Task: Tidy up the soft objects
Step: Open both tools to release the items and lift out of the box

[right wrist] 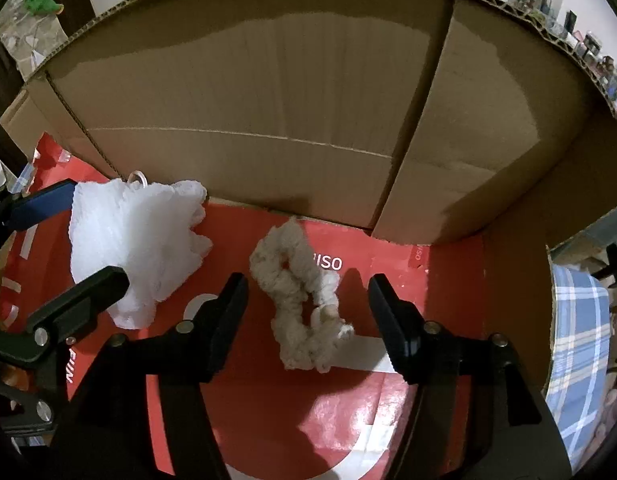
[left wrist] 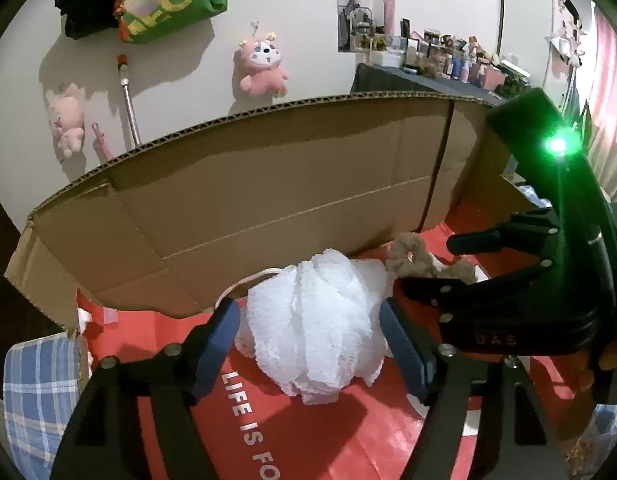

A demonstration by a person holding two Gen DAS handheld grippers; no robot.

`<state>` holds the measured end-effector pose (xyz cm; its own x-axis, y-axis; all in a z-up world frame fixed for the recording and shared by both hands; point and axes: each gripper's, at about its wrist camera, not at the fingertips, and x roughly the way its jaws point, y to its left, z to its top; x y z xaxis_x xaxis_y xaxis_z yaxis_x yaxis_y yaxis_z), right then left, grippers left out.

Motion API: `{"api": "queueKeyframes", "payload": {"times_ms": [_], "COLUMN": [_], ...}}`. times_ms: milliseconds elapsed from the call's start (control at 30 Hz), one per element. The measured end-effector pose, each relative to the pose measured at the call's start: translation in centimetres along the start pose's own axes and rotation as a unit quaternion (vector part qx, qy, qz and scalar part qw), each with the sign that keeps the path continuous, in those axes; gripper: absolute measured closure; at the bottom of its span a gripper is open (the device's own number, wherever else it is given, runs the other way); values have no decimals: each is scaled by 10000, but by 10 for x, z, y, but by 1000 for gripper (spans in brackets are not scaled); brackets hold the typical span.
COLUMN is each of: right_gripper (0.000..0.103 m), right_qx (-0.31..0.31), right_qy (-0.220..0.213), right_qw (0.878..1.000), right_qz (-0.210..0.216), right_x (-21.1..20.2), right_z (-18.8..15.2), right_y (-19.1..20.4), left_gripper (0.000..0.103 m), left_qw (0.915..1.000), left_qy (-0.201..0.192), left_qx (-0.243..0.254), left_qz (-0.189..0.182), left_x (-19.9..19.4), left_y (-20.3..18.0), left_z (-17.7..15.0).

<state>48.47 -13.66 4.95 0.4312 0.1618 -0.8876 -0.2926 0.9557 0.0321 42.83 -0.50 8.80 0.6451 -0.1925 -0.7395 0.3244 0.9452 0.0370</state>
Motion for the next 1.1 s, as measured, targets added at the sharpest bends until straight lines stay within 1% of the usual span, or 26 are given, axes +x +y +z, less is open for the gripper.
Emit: {"api": "queueKeyframes", "payload": {"times_ms": [33,200,300,467,600,733,800,833,867,933,967,1100], "right_gripper": [42,42,42,41,39,39,38,36,28,23,23,23], "right_qx": [21,-10,58,35,27,-54,-96,-105,-107,-125,-151,-205], "right_qy": [-10,-104,-193,-430,-719,-1065,-1260,-1349,-1452,-1623,-1759,-2083], "right_qw": [10000,9999,9997,9989,9972,9941,9917,9906,9892,9866,9842,9778], "right_qz": [10,-86,-106,-169,-182,-192,-224,-222,-189,-143,-143,-58], "right_x": [-1,-12,-24,-59,-95,-150,-169,-181,-193,-210,-224,-257], "right_z": [1,1,-2,-11,-16,-38,-48,-52,-58,-68,-77,-102], "right_y": [-1,-4,-6,-7,0,7,15,20,22,26,29,38], "left_gripper": [25,14,10,5,1,0,0,0,0,0,0,0], "left_qw": [10000,9999,9996,9989,9972,9941,9922,9910,9899,9875,9863,9809], "left_qy": [-15,-123,-222,-401,-680,-1003,-1154,-1244,-1319,-1471,-1545,-1833], "left_qx": [-15,-91,-162,-221,-288,-396,-455,-490,-513,-541,-562,-594], "left_qz": [-17,-3,47,84,126,126,114,109,109,146,166,258], "left_x": [-1,-10,-23,-52,-86,-128,-149,-161,-172,-193,-201,-237], "left_y": [1,2,3,0,-5,-11,-13,-16,-18,-23,-25,-33], "left_z": [0,0,-1,0,-1,-4,-7,-10,-12,-18,-22,-37]}}
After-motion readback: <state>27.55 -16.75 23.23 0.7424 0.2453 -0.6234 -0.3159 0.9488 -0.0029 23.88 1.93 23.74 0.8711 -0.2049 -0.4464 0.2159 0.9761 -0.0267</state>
